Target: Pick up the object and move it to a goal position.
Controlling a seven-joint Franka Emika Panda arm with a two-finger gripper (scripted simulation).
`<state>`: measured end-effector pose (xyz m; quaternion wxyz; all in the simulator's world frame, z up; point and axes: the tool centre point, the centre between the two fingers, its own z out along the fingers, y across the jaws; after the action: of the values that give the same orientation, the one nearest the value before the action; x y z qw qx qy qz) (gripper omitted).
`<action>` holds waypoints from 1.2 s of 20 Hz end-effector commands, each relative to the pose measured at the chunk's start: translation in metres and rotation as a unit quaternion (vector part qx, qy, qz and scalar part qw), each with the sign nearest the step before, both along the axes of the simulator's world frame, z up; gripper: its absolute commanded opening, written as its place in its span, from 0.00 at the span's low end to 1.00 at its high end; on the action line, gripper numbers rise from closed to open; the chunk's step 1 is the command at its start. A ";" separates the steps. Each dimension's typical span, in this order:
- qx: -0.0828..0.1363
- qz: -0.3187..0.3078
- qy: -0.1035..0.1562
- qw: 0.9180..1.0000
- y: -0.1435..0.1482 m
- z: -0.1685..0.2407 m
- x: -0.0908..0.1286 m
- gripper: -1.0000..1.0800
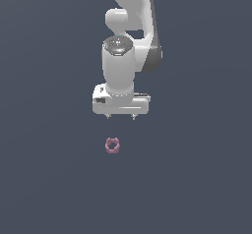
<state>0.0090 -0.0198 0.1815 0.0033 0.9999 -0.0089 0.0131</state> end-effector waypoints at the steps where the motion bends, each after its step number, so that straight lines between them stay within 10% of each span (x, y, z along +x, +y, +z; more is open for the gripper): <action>1: 0.000 0.000 0.000 1.000 0.000 0.000 0.000 0.96; 24: 0.007 -0.054 -0.012 0.998 0.003 -0.005 0.028 0.96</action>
<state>0.0340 -0.0131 0.1828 -0.0026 0.9983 -0.0511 0.0277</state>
